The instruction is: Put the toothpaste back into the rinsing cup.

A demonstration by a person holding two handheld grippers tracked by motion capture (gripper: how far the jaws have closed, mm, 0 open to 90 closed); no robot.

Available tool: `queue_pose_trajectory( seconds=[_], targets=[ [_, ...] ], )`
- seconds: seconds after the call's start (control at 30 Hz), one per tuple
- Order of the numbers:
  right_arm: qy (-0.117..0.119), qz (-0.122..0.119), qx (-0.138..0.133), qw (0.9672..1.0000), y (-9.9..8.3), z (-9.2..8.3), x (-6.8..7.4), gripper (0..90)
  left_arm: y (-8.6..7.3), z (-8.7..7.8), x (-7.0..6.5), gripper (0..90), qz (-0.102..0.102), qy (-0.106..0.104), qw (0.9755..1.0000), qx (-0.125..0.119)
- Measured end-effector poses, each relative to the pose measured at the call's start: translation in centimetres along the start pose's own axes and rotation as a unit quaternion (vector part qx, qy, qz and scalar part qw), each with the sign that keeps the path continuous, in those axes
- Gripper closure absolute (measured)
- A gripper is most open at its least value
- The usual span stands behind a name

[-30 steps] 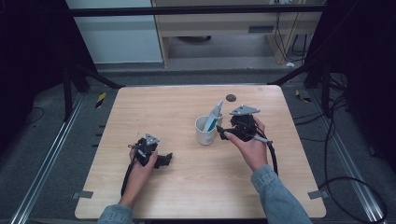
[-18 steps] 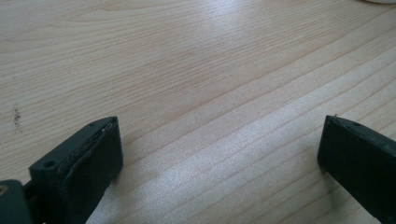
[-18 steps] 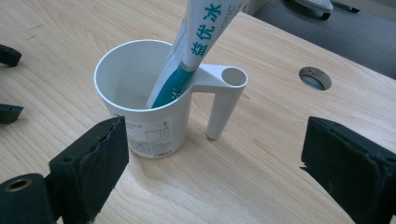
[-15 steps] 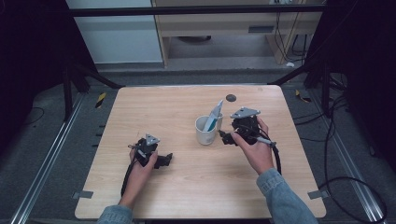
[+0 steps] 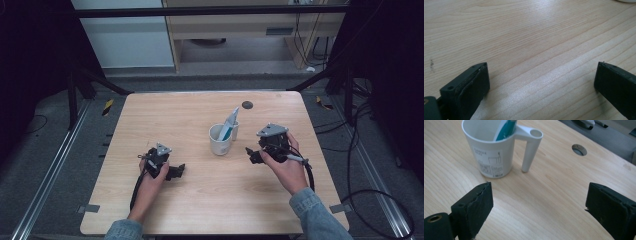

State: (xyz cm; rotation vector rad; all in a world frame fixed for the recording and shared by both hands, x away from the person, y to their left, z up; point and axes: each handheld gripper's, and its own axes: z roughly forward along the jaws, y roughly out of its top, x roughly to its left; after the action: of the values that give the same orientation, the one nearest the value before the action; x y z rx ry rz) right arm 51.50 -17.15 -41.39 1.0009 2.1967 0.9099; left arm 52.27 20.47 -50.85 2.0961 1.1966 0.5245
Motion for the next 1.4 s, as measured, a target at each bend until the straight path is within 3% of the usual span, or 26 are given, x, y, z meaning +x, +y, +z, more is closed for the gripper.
queue_pose_trajectory(
  seconds=[0.37, 0.7, 1.1, 1.4],
  targets=[
    [0.014, 0.017, 0.016, 0.9996, -3.8, 0.8, -0.5, 8.9, 0.0, 0.0, 0.0, 0.0, 0.0, 0.0, 1.0, 0.0],
    [0.022, 0.053, 0.024, 0.9981, -6.3, 2.0, -1.1, 9.0, 0.0, 0.0, 0.0, 0.0, 0.0, 0.0, 1.0, 0.0],
    [0.025, 0.082, 0.026, 0.996, -7.9, 3.0, -1.7, 8.9, 0.0, 0.0, 0.0, 0.0, 0.0, 0.0, 1.0, 0.0],
    [0.027, 0.082, 0.031, 0.9958, -8.2, 3.7, -1.6, 8.7, 0.0, 0.0, 0.0, 0.0, 0.0, 0.0, 1.0, 0.0]
  ],
)
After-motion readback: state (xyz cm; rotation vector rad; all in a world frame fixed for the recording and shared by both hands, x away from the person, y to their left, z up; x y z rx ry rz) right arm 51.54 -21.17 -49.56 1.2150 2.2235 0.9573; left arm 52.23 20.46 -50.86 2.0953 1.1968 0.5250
